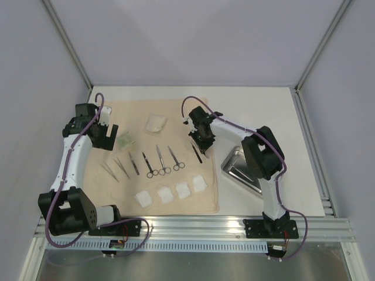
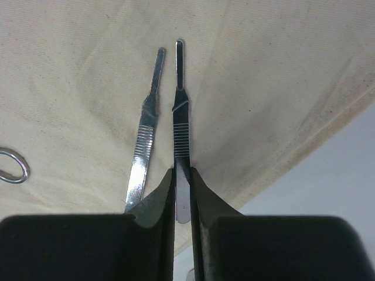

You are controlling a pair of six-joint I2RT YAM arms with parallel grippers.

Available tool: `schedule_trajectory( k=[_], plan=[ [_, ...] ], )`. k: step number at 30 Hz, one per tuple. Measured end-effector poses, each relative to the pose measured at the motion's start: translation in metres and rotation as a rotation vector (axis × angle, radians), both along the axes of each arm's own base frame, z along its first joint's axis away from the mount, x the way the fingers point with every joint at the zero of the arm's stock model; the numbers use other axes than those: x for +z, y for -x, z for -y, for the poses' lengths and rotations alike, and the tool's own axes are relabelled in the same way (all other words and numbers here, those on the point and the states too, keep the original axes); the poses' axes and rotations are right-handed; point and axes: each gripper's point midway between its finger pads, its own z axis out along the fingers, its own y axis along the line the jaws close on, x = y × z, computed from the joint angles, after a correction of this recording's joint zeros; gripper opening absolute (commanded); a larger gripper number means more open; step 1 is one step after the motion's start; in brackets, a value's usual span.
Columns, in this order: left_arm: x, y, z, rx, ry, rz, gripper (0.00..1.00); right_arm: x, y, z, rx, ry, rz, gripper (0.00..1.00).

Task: Prepare the surgical pack

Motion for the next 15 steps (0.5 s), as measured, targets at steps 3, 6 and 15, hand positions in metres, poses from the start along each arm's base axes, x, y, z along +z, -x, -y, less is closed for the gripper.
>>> schedule_trajectory(
  k=[3, 6, 15],
  plan=[
    [0.0, 0.0, -0.001, 0.002, -0.003, -0.001, 1.0, 0.002, 0.0, 0.0, 0.0, -0.003, 0.004, 0.01],
    [0.0, 0.0, -0.002, 0.004, -0.007, -0.001, 1.0, 0.006, 0.003, 0.003, -0.001, -0.006, 0.014, 0.01],
    [0.001, 0.001, -0.003, 0.01, -0.016, -0.002, 1.0, 0.062, 0.001, 0.003, 0.017, -0.084, 0.128, 0.01]
  ],
)
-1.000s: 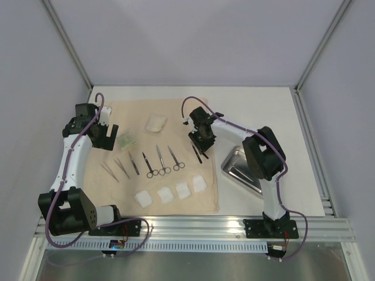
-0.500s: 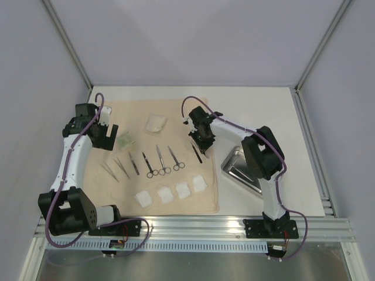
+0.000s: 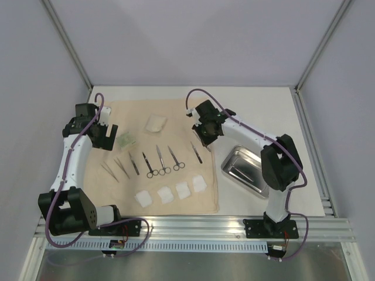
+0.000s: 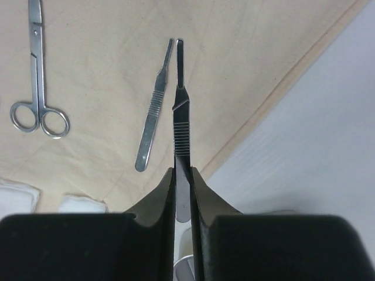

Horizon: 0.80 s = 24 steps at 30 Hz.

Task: Prepare the surgical pack

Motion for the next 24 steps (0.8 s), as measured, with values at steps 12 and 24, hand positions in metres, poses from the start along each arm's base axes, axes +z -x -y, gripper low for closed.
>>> schedule_trajectory(
  k=[12, 24],
  plan=[
    [0.002, -0.007, 0.0, -0.006, 0.005, 0.009, 1.0, 0.028, 0.069, 0.121, 0.05, 0.186, 0.128, 0.01],
    [0.004, -0.024, 0.006, -0.035, 0.044, 0.02, 0.99, -0.027, 0.139, 0.176, 0.142, 0.315, 0.027, 0.01]
  ],
)
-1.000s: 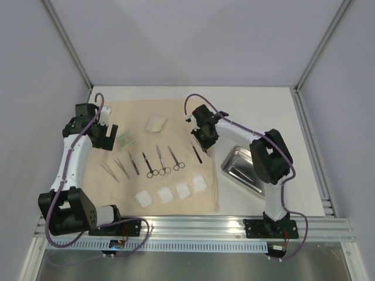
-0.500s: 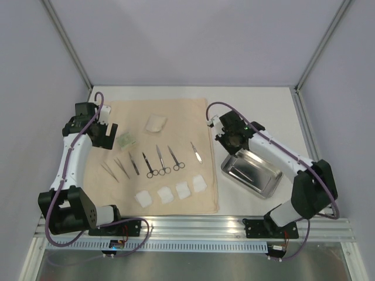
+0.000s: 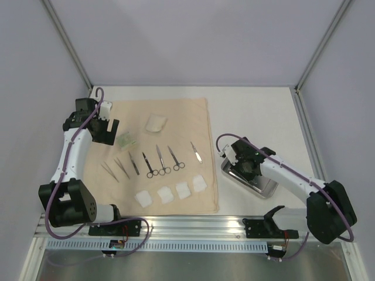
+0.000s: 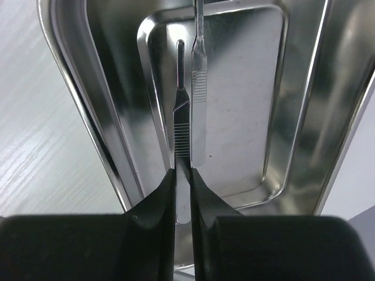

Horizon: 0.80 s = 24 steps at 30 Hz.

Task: Prepare the surgical pack

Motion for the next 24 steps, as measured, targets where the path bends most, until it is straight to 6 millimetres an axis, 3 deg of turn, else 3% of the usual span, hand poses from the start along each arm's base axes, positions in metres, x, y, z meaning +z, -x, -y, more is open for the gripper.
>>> schedule_trajectory(
  k=[7, 13, 15, 18, 21, 24],
  plan=[
    [0.0, 0.0, 0.0, -0.003, 0.001, 0.0, 0.99, -0.021, -0.001, 0.002, 0.019, 0.046, -0.068, 0.02],
    [0.0, 0.0, 0.0, -0.001, -0.002, 0.0, 0.99, -0.023, -0.005, 0.003, 0.019, 0.056, -0.057, 0.2],
    [0.0, 0.0, 0.0, -0.001, -0.003, 0.0, 0.99, -0.022, -0.006, 0.003, 0.016, 0.061, -0.05, 0.31],
    [0.0, 0.0, -0.001, 0.0, -0.005, 0.0, 1.0, -0.02, -0.008, 0.003, 0.018, 0.063, -0.044, 0.43],
    [0.0, 0.0, -0.002, -0.001, -0.01, -0.002, 1.0, -0.013, -0.013, 0.001, 0.018, 0.055, -0.026, 0.45],
    [0.001, 0.001, -0.005, 0.004, -0.027, -0.004, 1.0, 0.009, -0.025, -0.004, 0.014, 0.031, 0.037, 0.46]
  ],
)
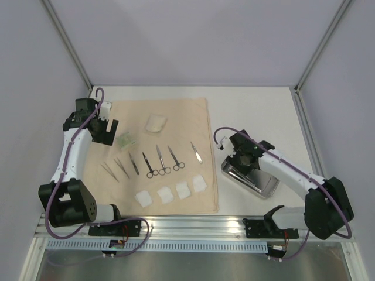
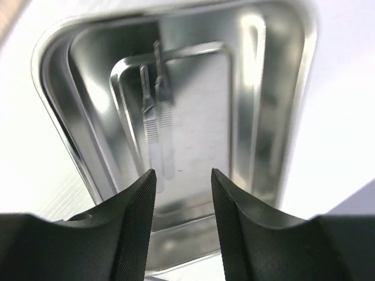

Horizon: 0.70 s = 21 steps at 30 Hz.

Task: Prepare the surgical pack

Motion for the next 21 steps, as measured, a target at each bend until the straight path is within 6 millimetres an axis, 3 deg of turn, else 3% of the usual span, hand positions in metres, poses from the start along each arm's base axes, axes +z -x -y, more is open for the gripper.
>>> schedule_trajectory(
  k=[4, 8, 10, 12, 14, 16, 21],
  plan=[
    [0.001, 0.001, -0.004, 0.002, -0.021, -0.004, 1.0, 0.057, -0.036, -0.021, -0.02, -0.112, 0.181, 0.54],
    [0.001, 0.002, -0.007, 0.015, -0.037, -0.007, 1.0, 0.121, -0.08, -0.067, -0.086, -0.387, 0.383, 0.52],
    [0.001, 0.003, -0.009, 0.024, -0.046, -0.01, 1.0, 0.138, -0.095, -0.093, -0.122, -0.525, 0.4, 0.44],
    [0.001, 0.004, -0.011, 0.033, -0.057, -0.016, 1.0, 0.142, -0.11, -0.115, -0.161, -0.601, 0.372, 0.41],
    [0.001, 0.006, -0.014, 0.045, -0.069, -0.022, 1.0, 0.133, -0.129, -0.139, -0.202, -0.638, 0.321, 0.41],
    [0.0, 0.008, -0.016, 0.055, -0.074, -0.027, 1.0, 0.109, -0.142, -0.159, -0.236, -0.63, 0.25, 0.42],
    [-0.008, 0.017, -0.023, 0.092, -0.07, -0.051, 1.0, 0.039, -0.128, -0.184, -0.264, -0.524, 0.07, 0.44]
  ],
)
